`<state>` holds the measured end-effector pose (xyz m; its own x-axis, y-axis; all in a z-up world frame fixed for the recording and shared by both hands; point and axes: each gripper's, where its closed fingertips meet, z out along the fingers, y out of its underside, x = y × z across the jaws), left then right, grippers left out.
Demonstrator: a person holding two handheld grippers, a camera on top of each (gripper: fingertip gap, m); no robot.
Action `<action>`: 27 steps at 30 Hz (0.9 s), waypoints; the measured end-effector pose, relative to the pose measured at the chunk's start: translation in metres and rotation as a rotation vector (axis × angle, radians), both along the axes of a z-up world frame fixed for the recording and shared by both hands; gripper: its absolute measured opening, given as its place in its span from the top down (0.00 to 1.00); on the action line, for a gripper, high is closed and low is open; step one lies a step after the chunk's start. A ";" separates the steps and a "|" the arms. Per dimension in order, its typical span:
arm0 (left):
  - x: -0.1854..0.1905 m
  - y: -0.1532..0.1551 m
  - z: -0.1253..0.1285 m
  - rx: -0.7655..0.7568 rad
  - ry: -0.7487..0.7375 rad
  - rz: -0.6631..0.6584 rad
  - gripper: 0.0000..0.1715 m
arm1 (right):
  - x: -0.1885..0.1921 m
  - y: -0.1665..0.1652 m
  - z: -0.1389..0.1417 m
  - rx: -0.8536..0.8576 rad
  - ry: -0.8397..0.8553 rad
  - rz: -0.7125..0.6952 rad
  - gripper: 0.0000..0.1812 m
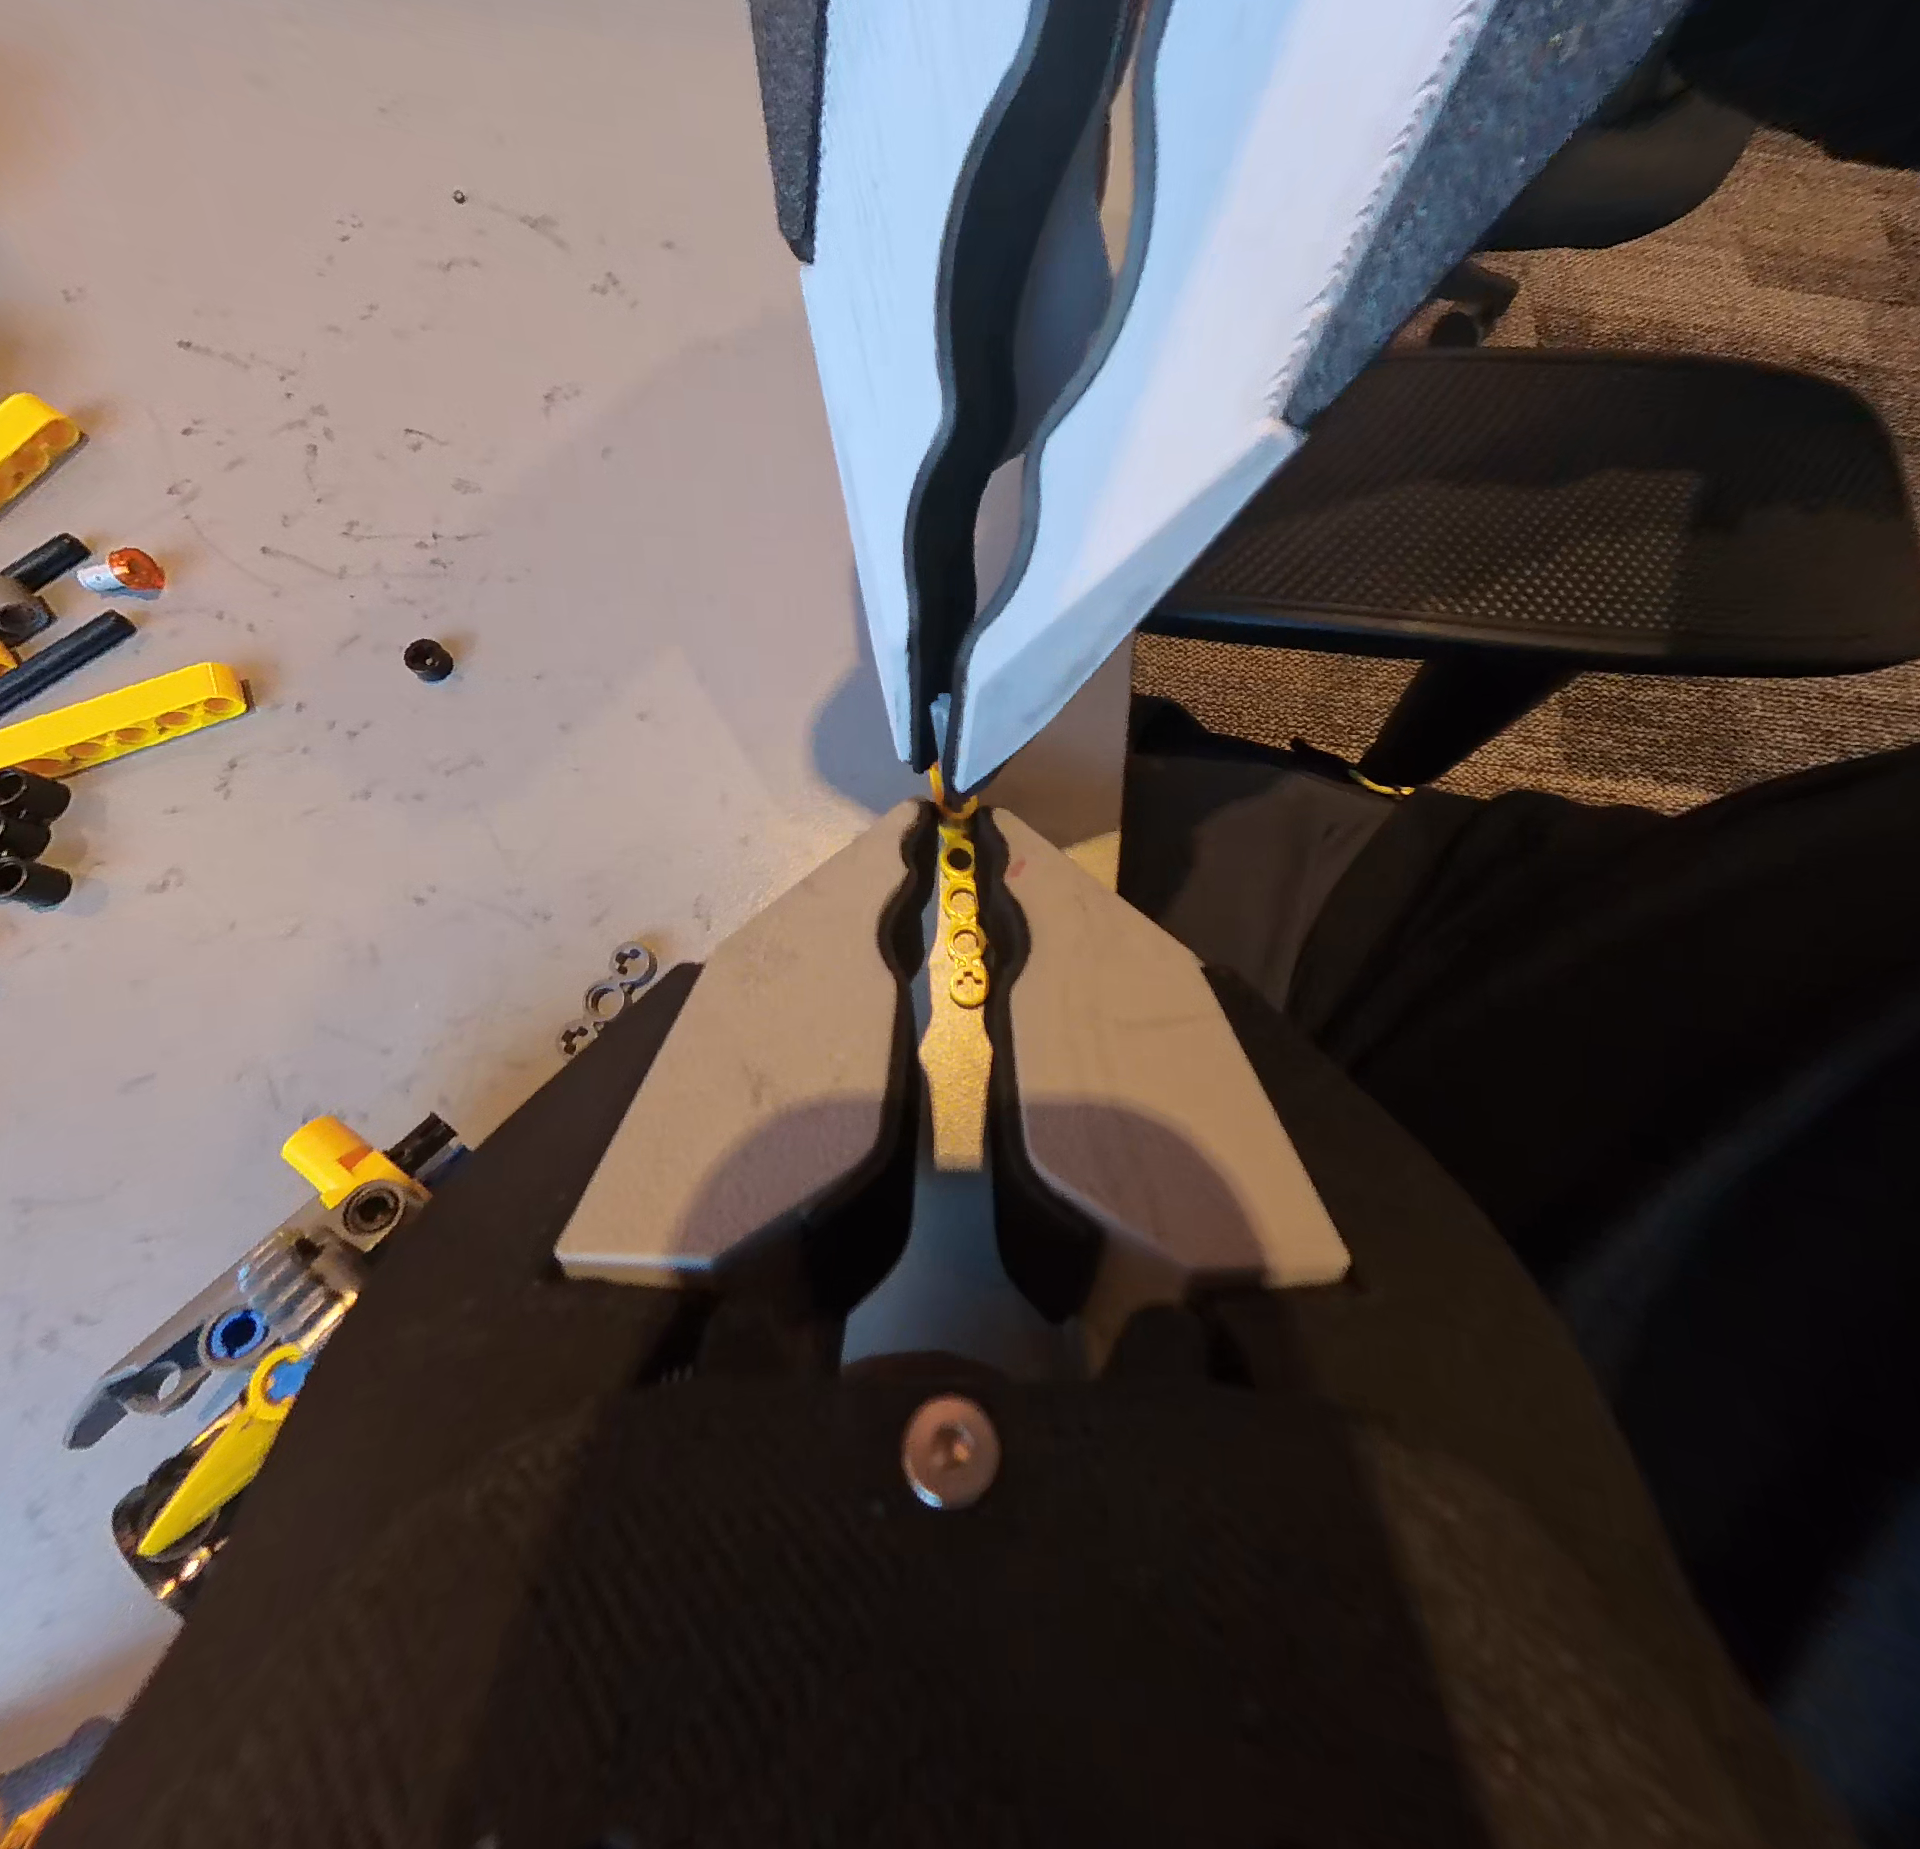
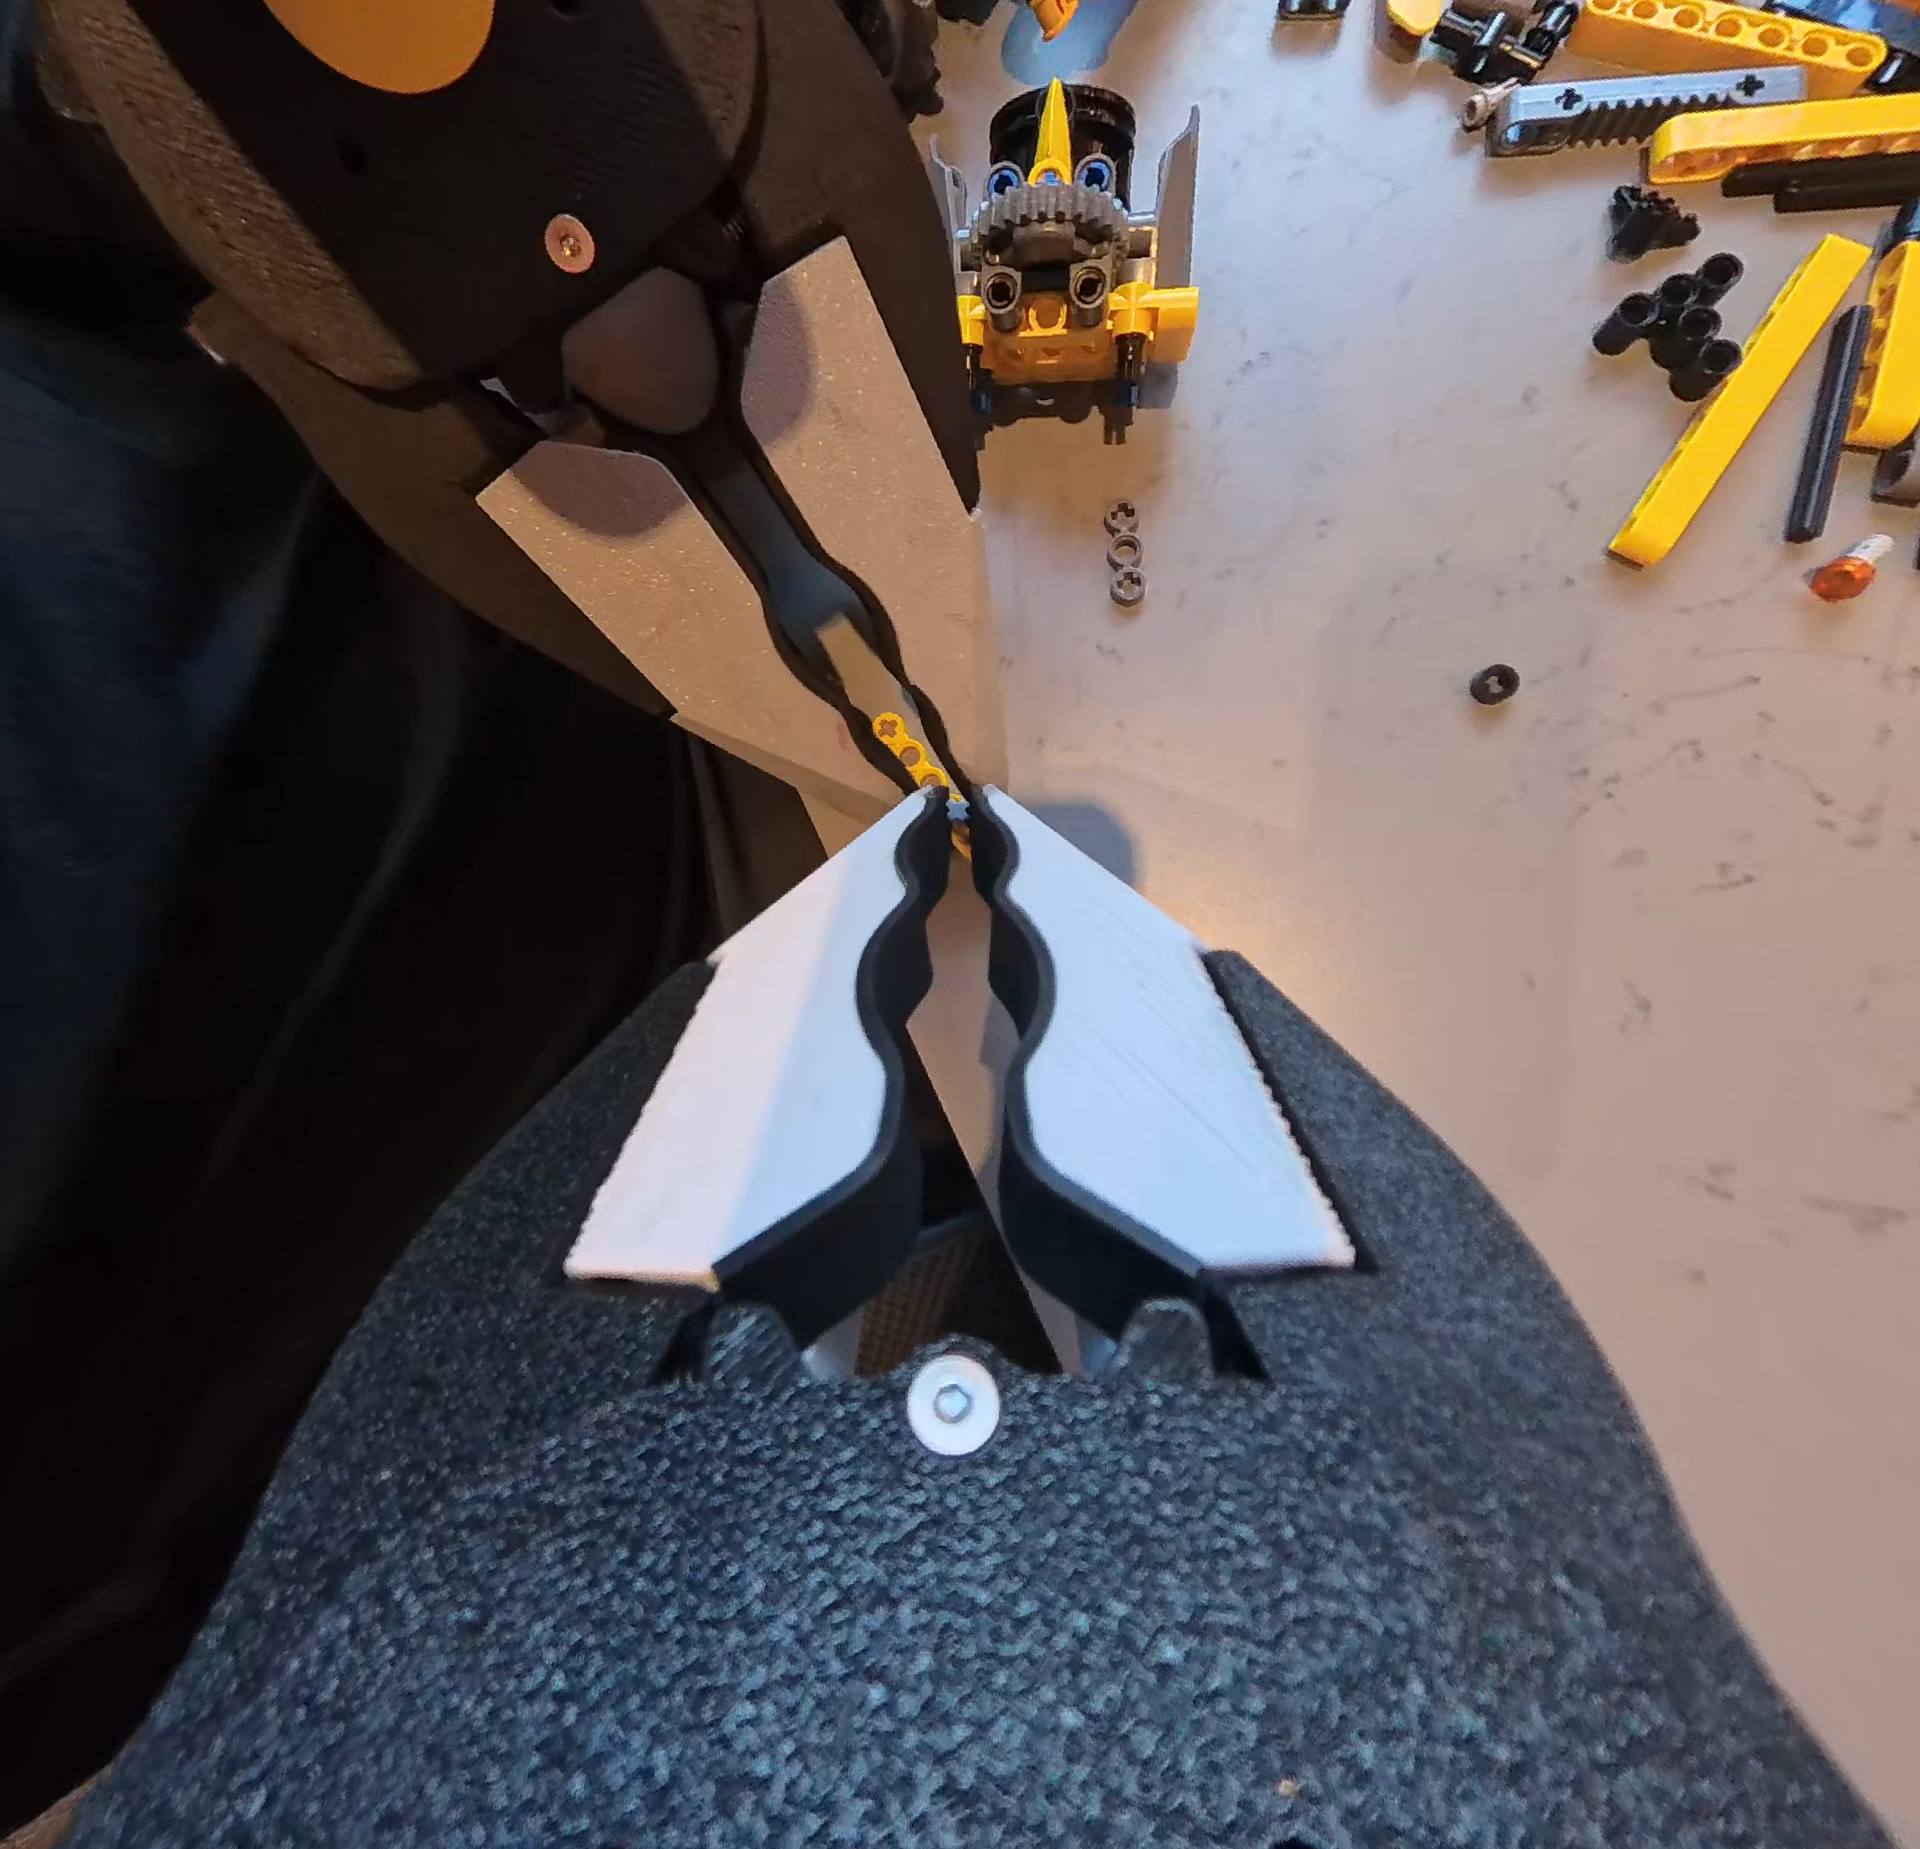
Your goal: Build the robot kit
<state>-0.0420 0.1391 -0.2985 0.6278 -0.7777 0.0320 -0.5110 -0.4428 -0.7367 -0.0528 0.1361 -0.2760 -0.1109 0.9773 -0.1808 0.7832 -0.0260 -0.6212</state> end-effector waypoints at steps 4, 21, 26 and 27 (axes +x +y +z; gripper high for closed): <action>0.000 0.000 0.000 -0.003 -0.003 0.000 0.98 | 0.000 0.001 0.000 -0.019 0.021 -0.015 0.98; -0.013 -0.008 0.009 0.043 0.062 0.045 0.95 | 0.000 0.008 -0.001 -0.050 0.057 -0.095 0.98; -0.012 -0.014 -0.003 0.012 0.068 0.048 0.94 | -0.002 0.005 0.007 -0.181 0.125 -0.112 0.98; -0.012 -0.014 -0.003 0.012 0.069 0.051 0.94 | -0.002 0.007 0.011 -0.220 0.153 -0.126 0.98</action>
<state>-0.0540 0.1251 -0.3014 0.6667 -0.7450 -0.0217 -0.5378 -0.4606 -0.7061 -0.0543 0.1427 -0.2649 -0.0333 0.9244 -0.3800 0.6632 -0.2640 -0.7004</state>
